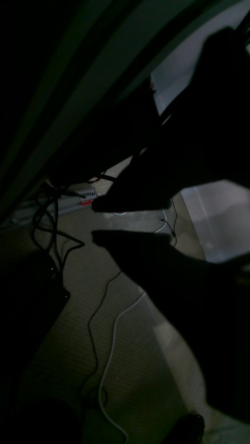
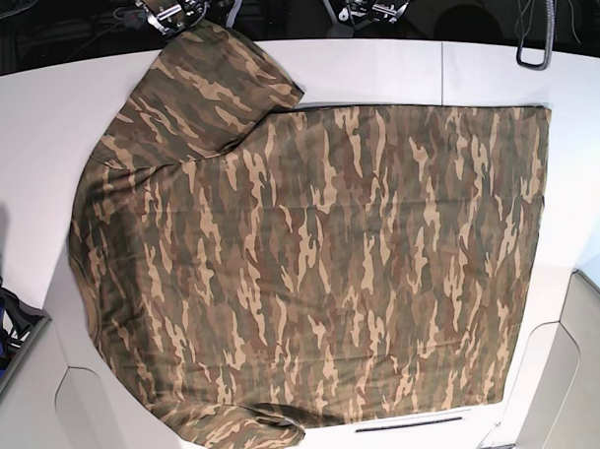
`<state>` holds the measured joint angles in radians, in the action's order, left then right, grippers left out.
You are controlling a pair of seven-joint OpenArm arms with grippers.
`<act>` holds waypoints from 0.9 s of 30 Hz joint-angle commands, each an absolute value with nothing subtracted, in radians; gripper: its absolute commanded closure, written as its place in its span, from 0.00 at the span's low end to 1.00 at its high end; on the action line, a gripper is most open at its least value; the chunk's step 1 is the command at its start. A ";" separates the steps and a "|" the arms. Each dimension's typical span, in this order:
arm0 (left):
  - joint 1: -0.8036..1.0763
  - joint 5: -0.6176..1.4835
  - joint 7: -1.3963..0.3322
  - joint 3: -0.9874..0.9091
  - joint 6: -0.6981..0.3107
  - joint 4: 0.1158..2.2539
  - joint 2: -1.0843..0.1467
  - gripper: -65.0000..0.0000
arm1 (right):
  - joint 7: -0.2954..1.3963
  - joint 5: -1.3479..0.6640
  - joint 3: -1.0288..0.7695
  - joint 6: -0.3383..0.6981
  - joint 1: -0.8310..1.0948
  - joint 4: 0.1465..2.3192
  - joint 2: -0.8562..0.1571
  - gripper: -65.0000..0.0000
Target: Fold the T-shirt properly
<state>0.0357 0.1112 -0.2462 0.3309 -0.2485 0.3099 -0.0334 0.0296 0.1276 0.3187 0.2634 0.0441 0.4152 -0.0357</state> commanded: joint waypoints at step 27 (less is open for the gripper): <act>0.056 0.115 -0.242 0.333 -0.455 0.335 -0.043 0.85 | 0.015 0.123 0.316 0.280 0.068 0.431 -0.053 1.00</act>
